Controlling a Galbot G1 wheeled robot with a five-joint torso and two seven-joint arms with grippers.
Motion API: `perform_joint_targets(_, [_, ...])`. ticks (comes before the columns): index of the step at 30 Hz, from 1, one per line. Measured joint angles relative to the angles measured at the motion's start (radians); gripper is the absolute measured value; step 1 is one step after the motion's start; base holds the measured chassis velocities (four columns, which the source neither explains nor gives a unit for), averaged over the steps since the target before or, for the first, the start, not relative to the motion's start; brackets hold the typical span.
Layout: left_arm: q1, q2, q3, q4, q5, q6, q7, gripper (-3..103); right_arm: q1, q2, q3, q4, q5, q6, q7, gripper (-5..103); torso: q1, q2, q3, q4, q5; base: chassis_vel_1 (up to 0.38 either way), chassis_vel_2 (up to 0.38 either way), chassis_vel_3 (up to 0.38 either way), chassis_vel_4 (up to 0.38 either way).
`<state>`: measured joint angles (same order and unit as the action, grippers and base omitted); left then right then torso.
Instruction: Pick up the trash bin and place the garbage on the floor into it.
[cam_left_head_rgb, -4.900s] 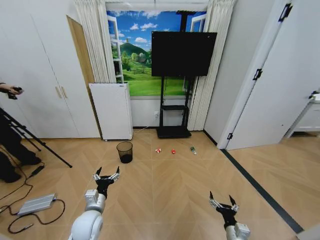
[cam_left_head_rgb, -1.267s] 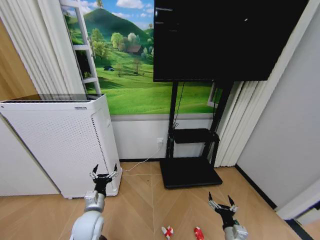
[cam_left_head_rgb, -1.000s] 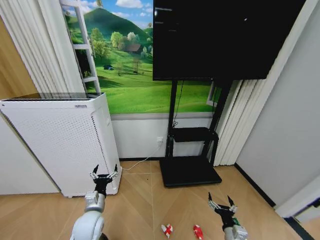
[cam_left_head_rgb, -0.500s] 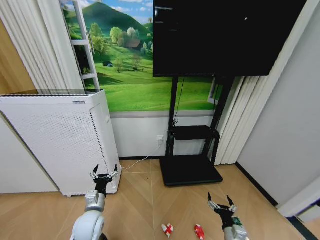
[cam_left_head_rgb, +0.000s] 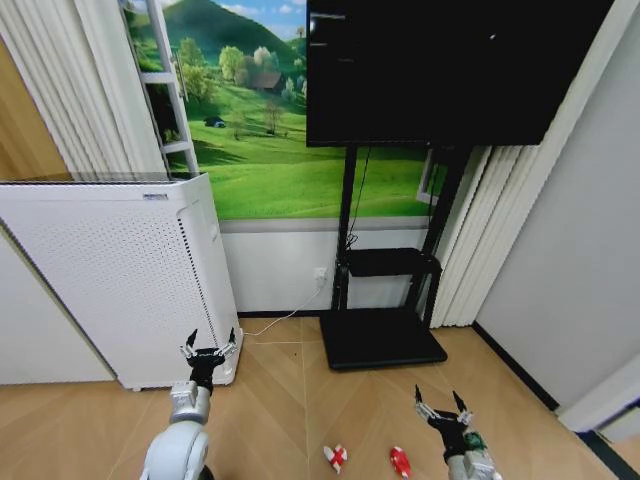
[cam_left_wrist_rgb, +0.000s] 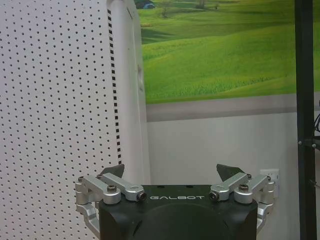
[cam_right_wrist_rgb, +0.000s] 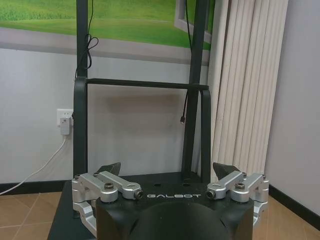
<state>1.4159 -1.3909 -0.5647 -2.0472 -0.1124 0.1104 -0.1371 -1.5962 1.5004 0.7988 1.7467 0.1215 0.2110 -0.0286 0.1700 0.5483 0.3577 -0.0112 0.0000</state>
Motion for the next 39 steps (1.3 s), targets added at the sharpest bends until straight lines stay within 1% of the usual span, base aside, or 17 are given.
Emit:
perform_joint_targets(4, [0.000, 0.000, 0.000, 0.000, 0.000, 0.000, 0.001, 100, 0.005, 0.001, 0.000, -0.004, 0.000, 0.013, 0.000, 100, -0.008, -0.021, -0.013, 0.0001, 0.0000, 0.061, -0.057, -0.067, 0.068])
perform_joint_targets(8, [0.000, 0.000, 0.000, 0.000, 0.000, 0.000, 0.001, 100, 0.005, 0.001, 0.000, -0.006, 0.000, 0.020, 0.000, 100, -0.011, -0.028, -0.018, 0.0001, 0.0001, 0.109, -0.117, -0.100, 0.112])
perform_joint_targets(10, [0.000, 0.000, 0.000, 0.001, 0.000, 0.000, 0.001, 100, 0.006, 0.002, -0.001, -0.007, 0.000, 0.023, -0.006, 100, -0.017, -0.041, -0.026, 0.0000, 0.0000, 0.076, -0.088, -0.099, 0.087])
perform_joint_targets(13, [0.000, 0.000, -0.001, 0.002, 0.000, 0.000, 0.001, 100, 0.007, 0.002, -0.001, -0.008, 0.000, 0.023, -0.006, 100, -0.019, -0.047, -0.029, 0.0001, 0.0000, 0.050, -0.047, -0.047, 0.065])
perform_joint_targets(21, [0.000, -0.002, -0.001, 0.004, 0.003, 0.000, 0.001, 100, 0.008, 0.001, -0.002, -0.014, -0.002, 0.024, -0.013, 100, -0.033, -0.088, -0.054, 0.0001, 0.0001, -0.021, 0.006, 0.017, -0.014])
perform_joint_targets(28, [0.001, -0.003, -0.001, 0.004, 0.003, 0.000, 0.001, 100, 0.009, 0.000, -0.002, -0.016, -0.002, 0.025, -0.015, 100, -0.042, -0.107, -0.065, 0.0000, 0.0000, 0.000, 0.000, 0.000, 0.000])
perform_joint_targets(31, [0.002, -0.004, -0.001, 0.004, 0.004, 0.000, 0.001, 100, 0.011, -0.001, -0.002, -0.018, -0.002, 0.025, -0.017, 100, -0.049, -0.128, -0.079, 0.0001, 0.0000, 0.000, 0.000, 0.000, 0.000])
perform_joint_targets(39, [0.005, -0.006, -0.002, 0.005, 0.005, -0.001, 0.001, 100, 0.011, -0.001, -0.002, -0.019, -0.002, 0.025, -0.019, 100, -0.058, -0.156, -0.097, 0.0000, 0.0000, 0.000, 0.000, 0.000, 0.000])
